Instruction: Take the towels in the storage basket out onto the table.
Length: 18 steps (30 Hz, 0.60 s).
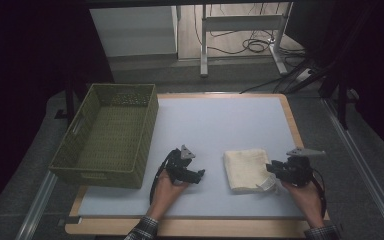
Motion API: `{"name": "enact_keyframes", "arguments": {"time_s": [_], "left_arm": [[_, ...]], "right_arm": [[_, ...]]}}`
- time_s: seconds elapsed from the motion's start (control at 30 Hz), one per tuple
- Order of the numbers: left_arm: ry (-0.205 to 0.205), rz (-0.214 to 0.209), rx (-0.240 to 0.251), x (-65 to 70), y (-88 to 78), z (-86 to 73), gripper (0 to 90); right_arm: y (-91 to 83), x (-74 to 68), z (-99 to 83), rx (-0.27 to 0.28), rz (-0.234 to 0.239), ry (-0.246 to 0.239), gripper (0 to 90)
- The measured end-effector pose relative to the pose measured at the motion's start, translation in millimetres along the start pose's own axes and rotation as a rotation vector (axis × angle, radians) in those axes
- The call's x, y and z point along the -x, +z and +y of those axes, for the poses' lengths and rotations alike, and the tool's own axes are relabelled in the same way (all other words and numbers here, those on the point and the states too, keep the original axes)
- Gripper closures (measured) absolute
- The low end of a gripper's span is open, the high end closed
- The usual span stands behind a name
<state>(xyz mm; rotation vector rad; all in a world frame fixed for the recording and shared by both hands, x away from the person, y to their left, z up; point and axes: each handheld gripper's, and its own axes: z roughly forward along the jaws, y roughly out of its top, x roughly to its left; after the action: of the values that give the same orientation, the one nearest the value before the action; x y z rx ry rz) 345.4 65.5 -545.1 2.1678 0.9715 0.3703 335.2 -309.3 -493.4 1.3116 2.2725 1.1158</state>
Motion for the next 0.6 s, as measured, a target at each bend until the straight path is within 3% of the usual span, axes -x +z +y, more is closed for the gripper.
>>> {"name": "enact_keyframes", "arguments": {"time_s": [0.07,0.23,0.33,0.43,0.6], "left_arm": [[0.000,0.000,0.000,0.0,0.0,0.0,12.1],[0.001,0.001,0.001,0.2,0.0,-0.1,12.1],[0.002,0.003,0.001,0.3,-0.1,-0.1,12.1],[0.001,0.002,0.001,0.3,0.0,-0.1,12.0],[0.002,0.003,0.001,0.4,0.0,-0.1,12.1]], "right_arm": [[13.2,0.7,11.3,0.004,0.003,-0.009,66.6],[38.6,1.8,18.3,-0.031,-0.018,-0.021,64.4],[52.2,4.3,15.7,-0.064,-0.022,-0.016,83.5],[48.5,3.5,15.1,-0.040,-0.017,-0.012,87.8],[24.1,-2.7,20.5,0.011,-0.026,-0.037,88.0]]}}
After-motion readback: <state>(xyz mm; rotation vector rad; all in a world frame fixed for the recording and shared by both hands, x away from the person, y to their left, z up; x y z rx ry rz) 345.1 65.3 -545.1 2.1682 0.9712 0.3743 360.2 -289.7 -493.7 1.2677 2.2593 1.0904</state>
